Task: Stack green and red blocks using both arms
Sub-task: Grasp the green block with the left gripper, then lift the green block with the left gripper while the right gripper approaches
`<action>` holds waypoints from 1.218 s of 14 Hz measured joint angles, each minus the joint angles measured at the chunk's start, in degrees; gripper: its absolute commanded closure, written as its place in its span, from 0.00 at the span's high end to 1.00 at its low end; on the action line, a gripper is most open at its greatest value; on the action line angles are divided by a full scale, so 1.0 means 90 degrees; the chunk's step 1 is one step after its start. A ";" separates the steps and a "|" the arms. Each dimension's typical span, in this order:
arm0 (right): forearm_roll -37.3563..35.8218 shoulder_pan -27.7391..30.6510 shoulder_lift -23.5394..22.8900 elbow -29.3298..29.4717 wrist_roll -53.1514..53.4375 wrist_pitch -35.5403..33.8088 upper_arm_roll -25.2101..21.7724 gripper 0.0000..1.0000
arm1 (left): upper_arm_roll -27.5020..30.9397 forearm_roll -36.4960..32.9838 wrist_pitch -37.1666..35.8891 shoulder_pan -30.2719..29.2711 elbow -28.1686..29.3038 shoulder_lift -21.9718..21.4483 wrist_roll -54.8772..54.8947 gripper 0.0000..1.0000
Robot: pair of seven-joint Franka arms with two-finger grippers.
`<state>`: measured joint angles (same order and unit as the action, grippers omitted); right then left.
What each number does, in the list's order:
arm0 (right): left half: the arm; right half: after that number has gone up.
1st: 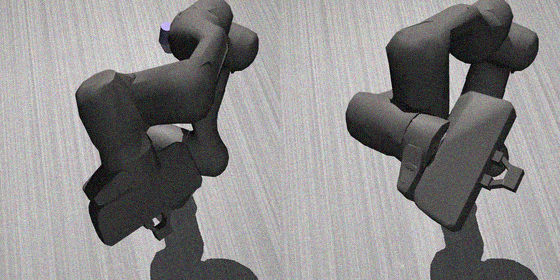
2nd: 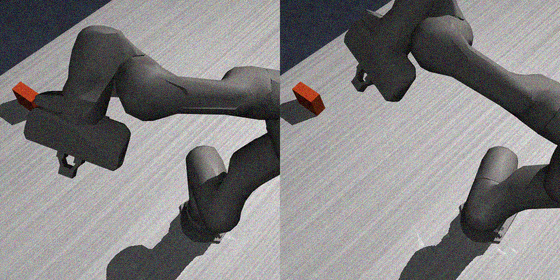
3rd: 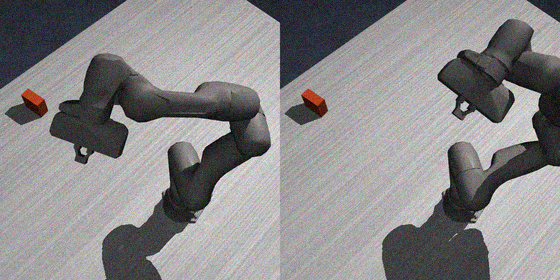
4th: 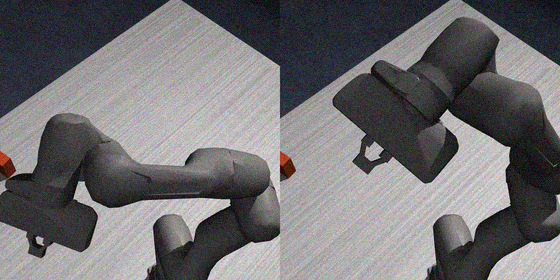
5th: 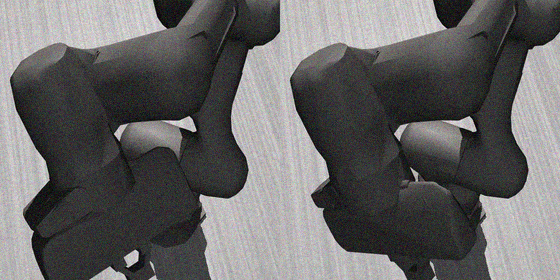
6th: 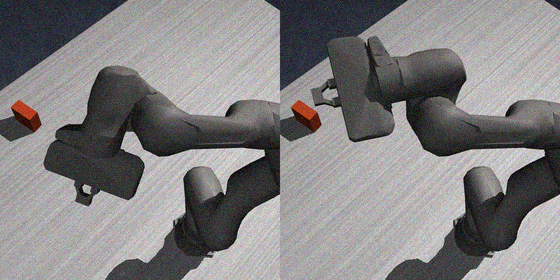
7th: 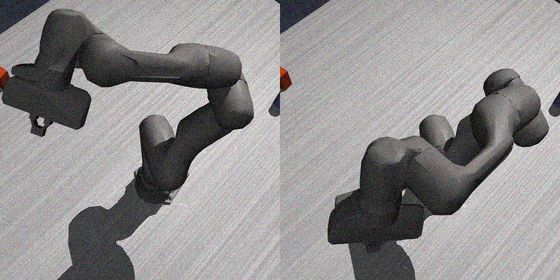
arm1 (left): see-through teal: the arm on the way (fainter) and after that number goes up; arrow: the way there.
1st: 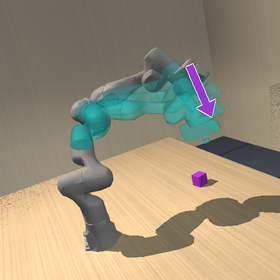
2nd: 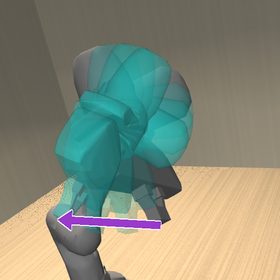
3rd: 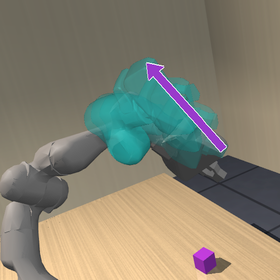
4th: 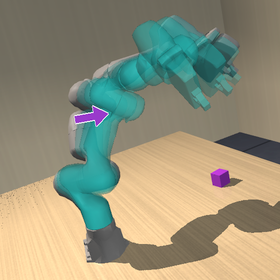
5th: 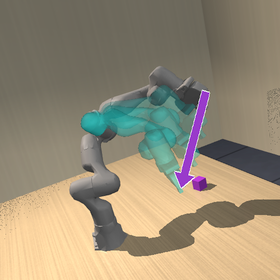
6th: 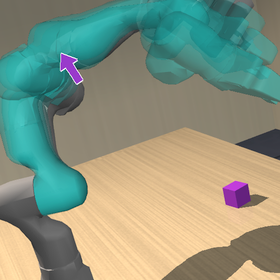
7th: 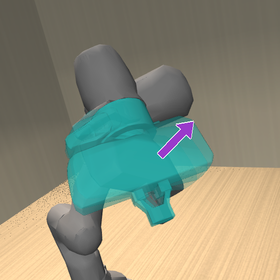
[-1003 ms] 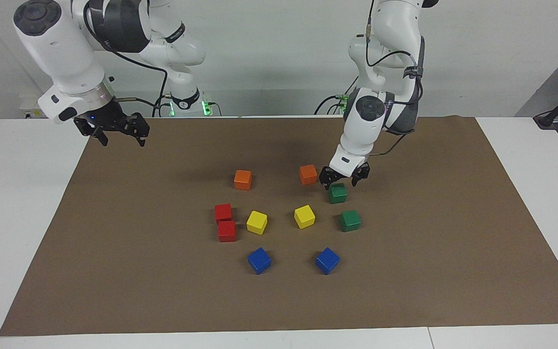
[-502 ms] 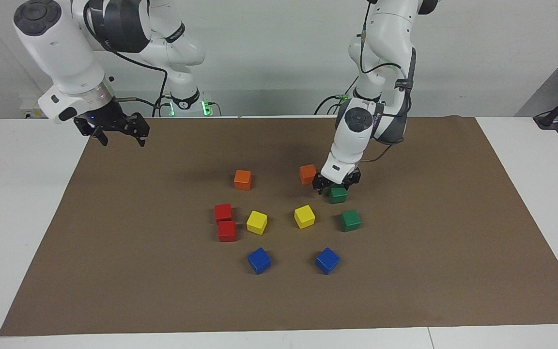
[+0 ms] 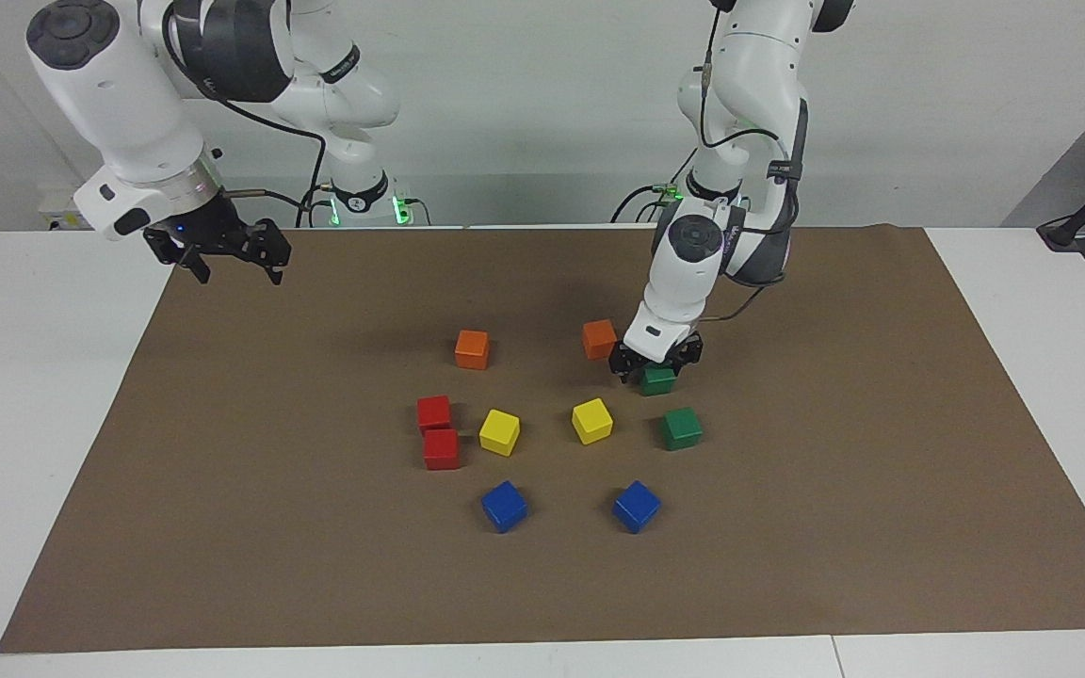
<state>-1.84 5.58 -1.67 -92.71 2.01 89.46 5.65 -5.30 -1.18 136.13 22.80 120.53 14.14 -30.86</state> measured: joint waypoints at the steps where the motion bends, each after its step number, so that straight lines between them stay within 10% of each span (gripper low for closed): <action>1: 0.0000 0.0002 0.0000 0.0000 0.0000 0.0091 -0.0001 1.00 | 0.0004 -0.0002 0.0019 0.0000 0.0001 0.0021 0.0064 0.72; 3: 0.0000 0.0002 0.0000 0.0000 0.0000 0.0208 0.0000 1.00 | 0.0007 -0.0005 0.0025 0.0000 0.0004 0.0038 0.0136 0.00; 12: 0.0043 -0.0649 -0.0017 -0.0410 0.0435 0.1012 0.0021 1.00 | 0.0097 -0.0011 -0.0015 -0.0108 -0.0074 -0.0018 0.0405 0.00; 17: 0.0305 -0.1174 -0.0292 -0.0739 0.1078 0.1832 0.0033 1.00 | 0.0125 -0.0012 -0.1386 -0.1056 -0.0707 -0.0854 0.1008 0.00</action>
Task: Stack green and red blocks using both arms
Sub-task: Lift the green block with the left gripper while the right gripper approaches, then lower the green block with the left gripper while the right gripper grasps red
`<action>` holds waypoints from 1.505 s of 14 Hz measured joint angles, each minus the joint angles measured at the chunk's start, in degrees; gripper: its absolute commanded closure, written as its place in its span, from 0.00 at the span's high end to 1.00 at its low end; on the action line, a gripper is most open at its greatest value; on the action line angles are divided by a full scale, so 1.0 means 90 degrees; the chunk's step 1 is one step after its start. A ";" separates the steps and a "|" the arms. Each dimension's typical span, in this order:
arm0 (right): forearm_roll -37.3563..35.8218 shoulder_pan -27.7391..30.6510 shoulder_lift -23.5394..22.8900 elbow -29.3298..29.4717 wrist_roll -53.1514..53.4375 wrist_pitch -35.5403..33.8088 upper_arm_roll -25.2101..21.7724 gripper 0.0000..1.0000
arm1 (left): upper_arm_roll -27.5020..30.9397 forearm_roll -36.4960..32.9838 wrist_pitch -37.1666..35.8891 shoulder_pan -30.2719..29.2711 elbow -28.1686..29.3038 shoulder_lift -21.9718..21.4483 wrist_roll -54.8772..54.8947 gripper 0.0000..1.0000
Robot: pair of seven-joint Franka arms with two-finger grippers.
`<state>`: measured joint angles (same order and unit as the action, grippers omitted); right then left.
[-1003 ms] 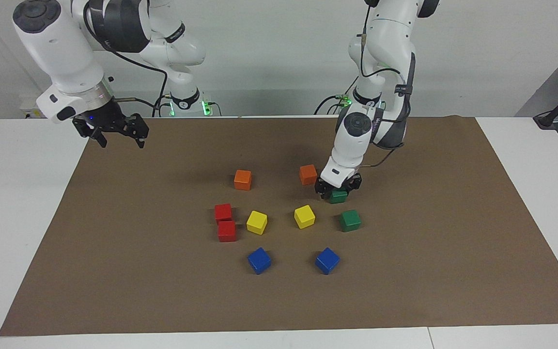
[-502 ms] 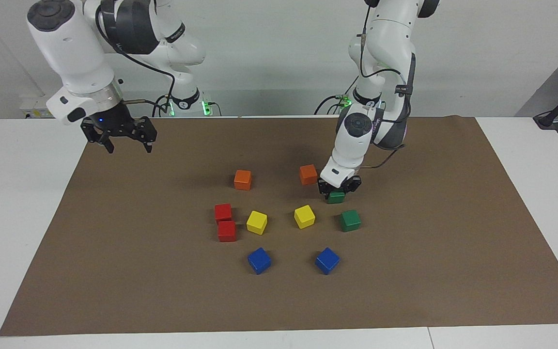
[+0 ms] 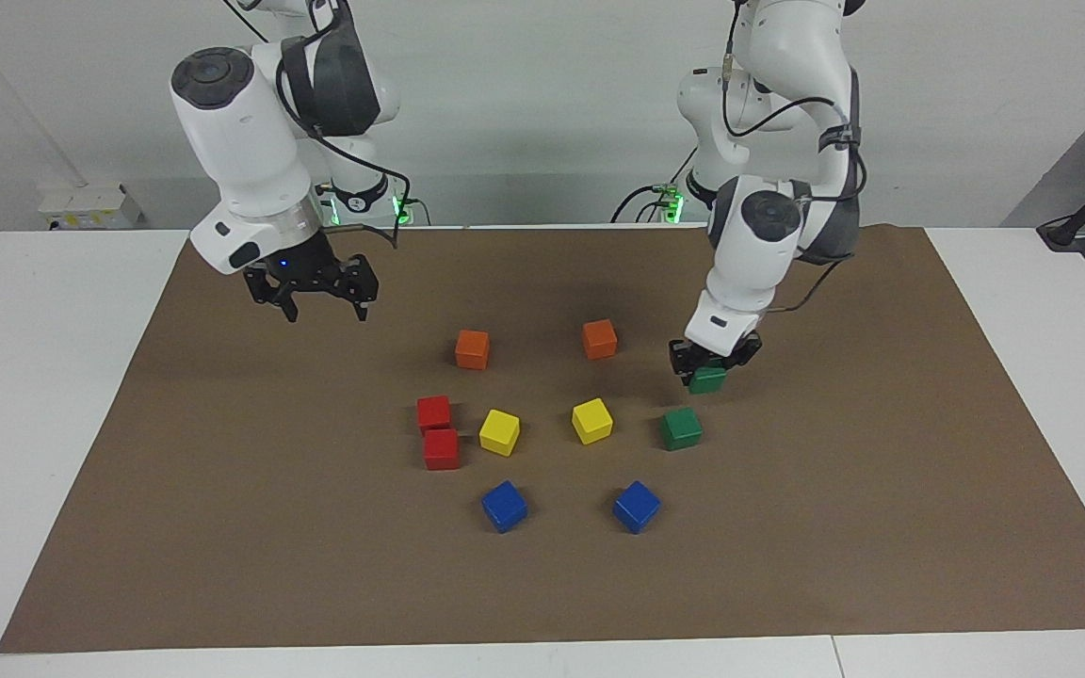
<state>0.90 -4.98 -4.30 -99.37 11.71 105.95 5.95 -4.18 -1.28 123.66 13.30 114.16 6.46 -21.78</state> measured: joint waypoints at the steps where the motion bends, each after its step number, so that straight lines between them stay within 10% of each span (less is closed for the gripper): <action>1: 0.0006 -0.0124 -0.0080 -0.0157 0.0129 0.0352 0.0001 1.00 | 0.0006 0.0000 -0.0282 -0.0274 -0.0039 -0.0245 0.0346 0.00; 10: 0.0008 -0.0457 -0.0706 -0.1009 0.0584 0.1876 0.0004 1.00 | 0.0075 0.0188 -0.0958 -0.3113 0.0138 -0.0798 0.4203 0.00; 21: -0.0004 -0.0745 -0.1373 -0.0700 0.0498 0.1691 0.0006 1.00 | -0.0057 0.0193 0.0932 -0.3181 0.1730 -0.0608 0.4491 0.00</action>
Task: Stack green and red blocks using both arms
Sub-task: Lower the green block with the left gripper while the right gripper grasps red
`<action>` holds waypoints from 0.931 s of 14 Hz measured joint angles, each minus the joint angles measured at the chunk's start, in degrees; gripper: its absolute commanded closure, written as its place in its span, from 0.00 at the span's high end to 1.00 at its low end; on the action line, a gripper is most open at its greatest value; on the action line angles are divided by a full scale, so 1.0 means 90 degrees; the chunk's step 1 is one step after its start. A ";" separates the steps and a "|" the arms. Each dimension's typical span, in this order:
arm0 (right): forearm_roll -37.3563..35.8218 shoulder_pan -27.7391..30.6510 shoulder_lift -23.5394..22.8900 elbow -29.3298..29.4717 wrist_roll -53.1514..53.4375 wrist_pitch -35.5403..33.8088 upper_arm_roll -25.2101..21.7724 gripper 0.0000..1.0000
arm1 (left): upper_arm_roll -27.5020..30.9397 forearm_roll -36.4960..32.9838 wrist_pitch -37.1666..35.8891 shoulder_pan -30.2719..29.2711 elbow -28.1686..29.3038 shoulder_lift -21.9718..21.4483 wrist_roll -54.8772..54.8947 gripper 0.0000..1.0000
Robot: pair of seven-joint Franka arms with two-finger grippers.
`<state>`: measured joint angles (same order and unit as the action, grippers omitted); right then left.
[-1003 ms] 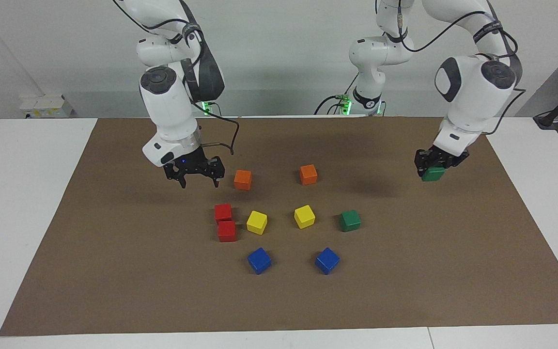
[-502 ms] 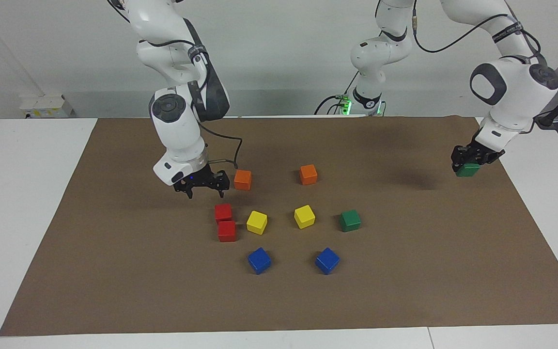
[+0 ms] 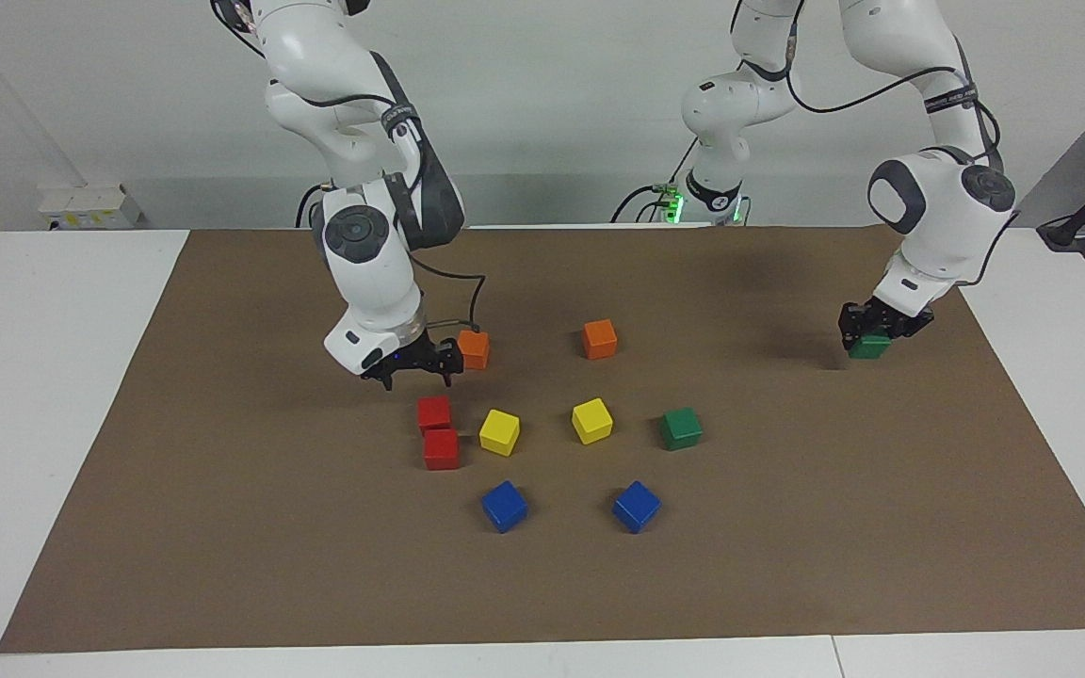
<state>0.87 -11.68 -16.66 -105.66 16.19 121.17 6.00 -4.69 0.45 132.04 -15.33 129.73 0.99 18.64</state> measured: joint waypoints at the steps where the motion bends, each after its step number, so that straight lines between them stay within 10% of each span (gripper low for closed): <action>1: 0.0000 -0.0018 -0.0112 0.0078 0.0000 0.0000 0.0000 0.99 | 0.0003 0.0000 0.0025 0.0000 0.0001 0.0060 0.0054 0.00; 13: -0.0012 -0.0113 -0.0741 0.0413 0.0000 0.0284 -0.0002 0.95 | 0.0044 0.0215 0.0640 -0.0073 0.0429 0.0331 0.0091 0.00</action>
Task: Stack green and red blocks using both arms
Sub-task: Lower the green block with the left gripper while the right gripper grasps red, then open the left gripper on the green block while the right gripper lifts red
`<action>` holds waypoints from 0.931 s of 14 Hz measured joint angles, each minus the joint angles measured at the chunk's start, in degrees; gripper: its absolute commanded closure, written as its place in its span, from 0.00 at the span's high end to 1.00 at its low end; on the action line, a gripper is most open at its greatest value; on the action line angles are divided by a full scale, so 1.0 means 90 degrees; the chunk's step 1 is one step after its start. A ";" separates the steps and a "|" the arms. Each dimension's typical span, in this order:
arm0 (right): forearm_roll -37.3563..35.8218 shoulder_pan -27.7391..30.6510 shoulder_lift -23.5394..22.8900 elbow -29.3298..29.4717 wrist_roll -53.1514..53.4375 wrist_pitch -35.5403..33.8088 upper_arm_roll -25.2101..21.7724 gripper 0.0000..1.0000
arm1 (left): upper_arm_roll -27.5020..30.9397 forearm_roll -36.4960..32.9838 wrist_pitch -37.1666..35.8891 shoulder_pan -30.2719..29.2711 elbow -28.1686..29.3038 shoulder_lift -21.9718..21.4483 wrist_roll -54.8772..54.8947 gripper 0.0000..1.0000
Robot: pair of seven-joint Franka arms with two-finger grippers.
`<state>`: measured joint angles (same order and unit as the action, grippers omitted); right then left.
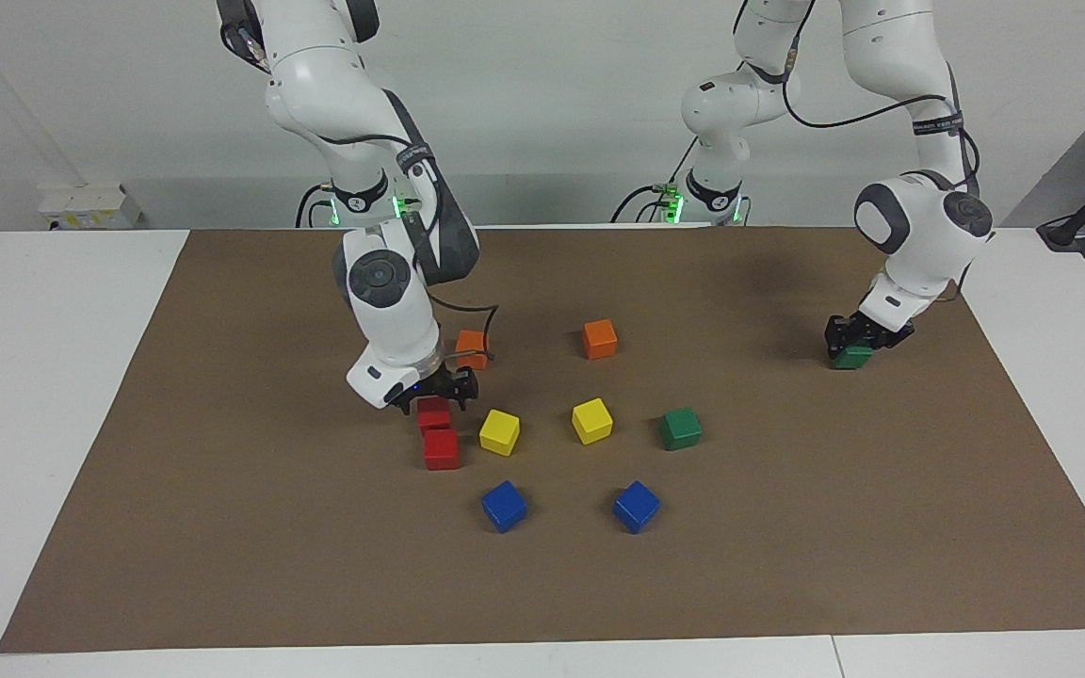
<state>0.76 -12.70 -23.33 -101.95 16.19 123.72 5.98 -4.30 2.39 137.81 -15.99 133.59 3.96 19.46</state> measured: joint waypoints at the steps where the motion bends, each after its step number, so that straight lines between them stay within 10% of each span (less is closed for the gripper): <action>1: -0.0009 0.0000 -0.0034 -0.0002 0.0000 0.0038 0.0000 0.94 | 0.0000 0.0000 0.0048 -0.0005 0.0029 0.0000 0.0000 0.00; 5: -0.0054 0.0008 -0.0139 -0.0077 0.0000 0.0143 -0.0018 0.84 | 0.0000 0.0004 0.0357 -0.0006 0.0192 -0.0005 0.0000 0.00; 6: -0.0057 0.0012 -0.0139 -0.0098 0.0000 0.0143 -0.0028 0.63 | 0.0000 0.0005 0.0359 -0.0006 0.0192 -0.0005 0.0000 0.26; 7: -0.0059 0.0019 -0.0139 -0.0105 0.0000 0.0143 -0.0037 0.30 | 0.0000 0.0005 0.0359 -0.0006 0.0193 -0.0005 0.0001 0.97; 8: -0.0060 0.0024 -0.0139 -0.0106 0.0000 0.0143 -0.0043 0.00 | -0.0001 0.0005 0.0359 -0.0006 0.0193 -0.0005 0.0009 1.00; 13: -0.0227 0.0204 0.0125 0.0418 -0.0034 -0.0739 -0.0104 0.00 | -0.0007 0.0005 0.0358 -0.0005 0.0146 -0.0004 0.0212 1.00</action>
<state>-1.29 -10.87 -22.20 -98.18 15.89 117.07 5.05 -4.37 2.43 141.03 -16.04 134.91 3.93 21.36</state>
